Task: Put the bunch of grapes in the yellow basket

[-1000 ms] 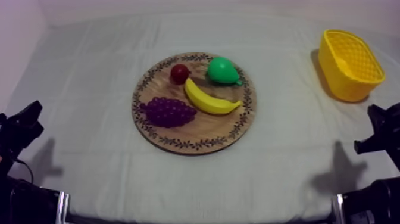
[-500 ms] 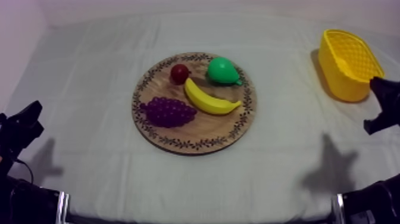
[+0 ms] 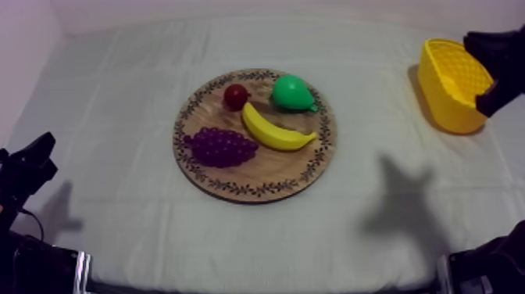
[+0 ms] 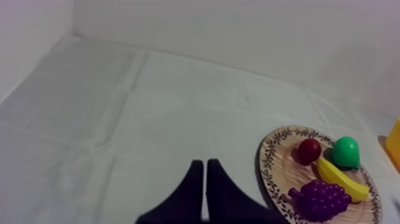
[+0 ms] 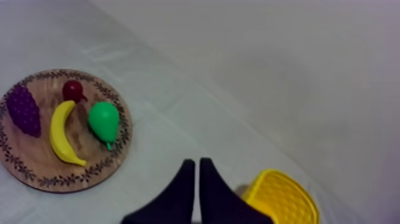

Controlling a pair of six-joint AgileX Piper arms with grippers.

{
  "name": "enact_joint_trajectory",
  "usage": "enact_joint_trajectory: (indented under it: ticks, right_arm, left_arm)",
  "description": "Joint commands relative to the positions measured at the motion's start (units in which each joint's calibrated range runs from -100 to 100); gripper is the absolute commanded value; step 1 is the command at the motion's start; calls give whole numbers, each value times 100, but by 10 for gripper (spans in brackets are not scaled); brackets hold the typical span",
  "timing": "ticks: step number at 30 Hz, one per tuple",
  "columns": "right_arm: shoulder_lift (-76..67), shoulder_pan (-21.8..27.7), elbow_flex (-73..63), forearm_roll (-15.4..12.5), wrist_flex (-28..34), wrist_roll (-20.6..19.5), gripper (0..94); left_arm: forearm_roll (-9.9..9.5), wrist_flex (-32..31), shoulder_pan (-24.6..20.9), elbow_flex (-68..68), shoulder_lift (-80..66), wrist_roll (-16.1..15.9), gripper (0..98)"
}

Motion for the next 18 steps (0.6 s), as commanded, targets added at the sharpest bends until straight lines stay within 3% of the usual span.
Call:
enact_joint_trajectory:
  ticks: [1,9,18]
  right_arm:
    - [406,-206,-293,72,-2,-16,6]
    - [1568,-680,-1318,1,207,246,6]
    - [2765,-1142,-2700,-215,930,606,6]
  left_arm:
    - [1,-3,-1,-4,0,0,1]
    - [1,-3,-1,-4,0,0,1]
    - [1,-3,-1,-4,0,0,1]
